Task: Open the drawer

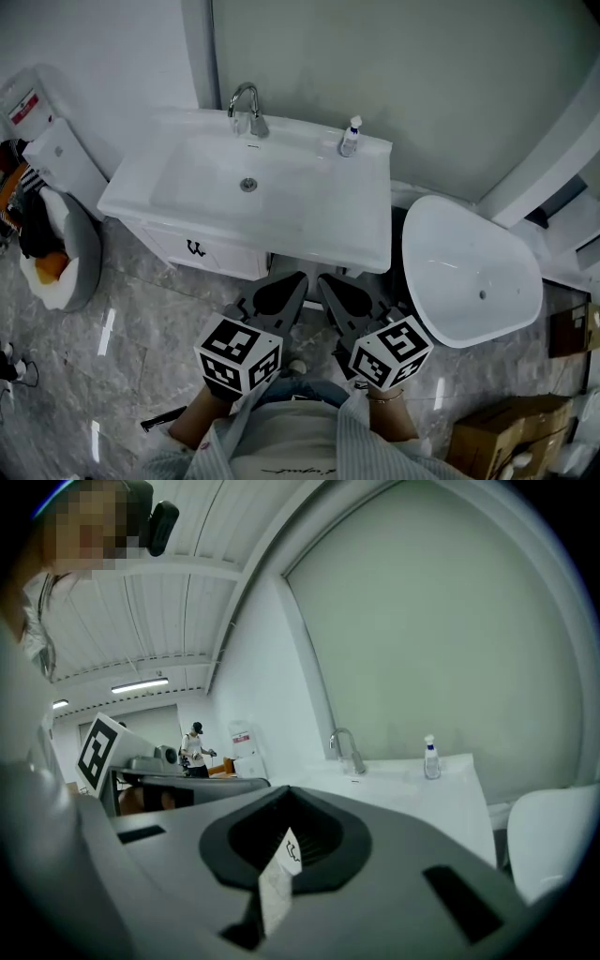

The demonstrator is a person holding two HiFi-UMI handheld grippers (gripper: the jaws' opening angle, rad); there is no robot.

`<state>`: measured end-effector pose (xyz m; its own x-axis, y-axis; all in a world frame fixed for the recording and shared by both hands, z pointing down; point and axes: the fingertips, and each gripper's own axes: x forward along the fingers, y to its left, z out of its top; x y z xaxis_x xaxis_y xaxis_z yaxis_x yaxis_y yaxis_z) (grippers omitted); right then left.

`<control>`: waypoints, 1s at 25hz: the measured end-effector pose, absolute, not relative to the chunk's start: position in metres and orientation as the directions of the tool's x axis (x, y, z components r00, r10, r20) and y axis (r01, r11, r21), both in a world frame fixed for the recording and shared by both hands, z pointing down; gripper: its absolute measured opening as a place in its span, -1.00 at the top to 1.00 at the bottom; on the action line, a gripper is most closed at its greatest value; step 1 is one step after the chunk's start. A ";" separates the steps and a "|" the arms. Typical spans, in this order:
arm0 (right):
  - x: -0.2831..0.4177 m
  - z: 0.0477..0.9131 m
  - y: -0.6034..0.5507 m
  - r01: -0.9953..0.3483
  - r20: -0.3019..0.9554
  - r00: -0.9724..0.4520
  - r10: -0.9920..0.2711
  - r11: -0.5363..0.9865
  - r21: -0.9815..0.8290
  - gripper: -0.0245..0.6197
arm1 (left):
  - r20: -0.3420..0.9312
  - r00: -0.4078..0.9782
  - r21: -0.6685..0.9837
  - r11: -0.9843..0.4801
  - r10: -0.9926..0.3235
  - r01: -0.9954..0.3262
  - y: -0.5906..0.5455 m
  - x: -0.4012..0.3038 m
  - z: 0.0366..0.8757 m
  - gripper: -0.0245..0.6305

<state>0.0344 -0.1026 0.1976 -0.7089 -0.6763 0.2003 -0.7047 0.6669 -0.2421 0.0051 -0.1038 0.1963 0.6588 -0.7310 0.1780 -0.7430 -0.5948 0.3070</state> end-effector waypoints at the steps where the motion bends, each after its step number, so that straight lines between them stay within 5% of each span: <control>1: 0.034 0.197 -0.103 -0.705 0.196 -0.709 -0.678 0.666 -0.244 0.90 | 0.178 0.658 0.305 -0.595 -0.732 -0.744 -0.104 0.005 0.196 0.87; 25: 0.030 0.206 -0.112 -0.671 0.203 -0.740 -0.641 0.682 -0.290 0.90 | 0.179 0.654 0.342 -0.576 -0.735 -0.742 -0.114 0.001 0.205 0.87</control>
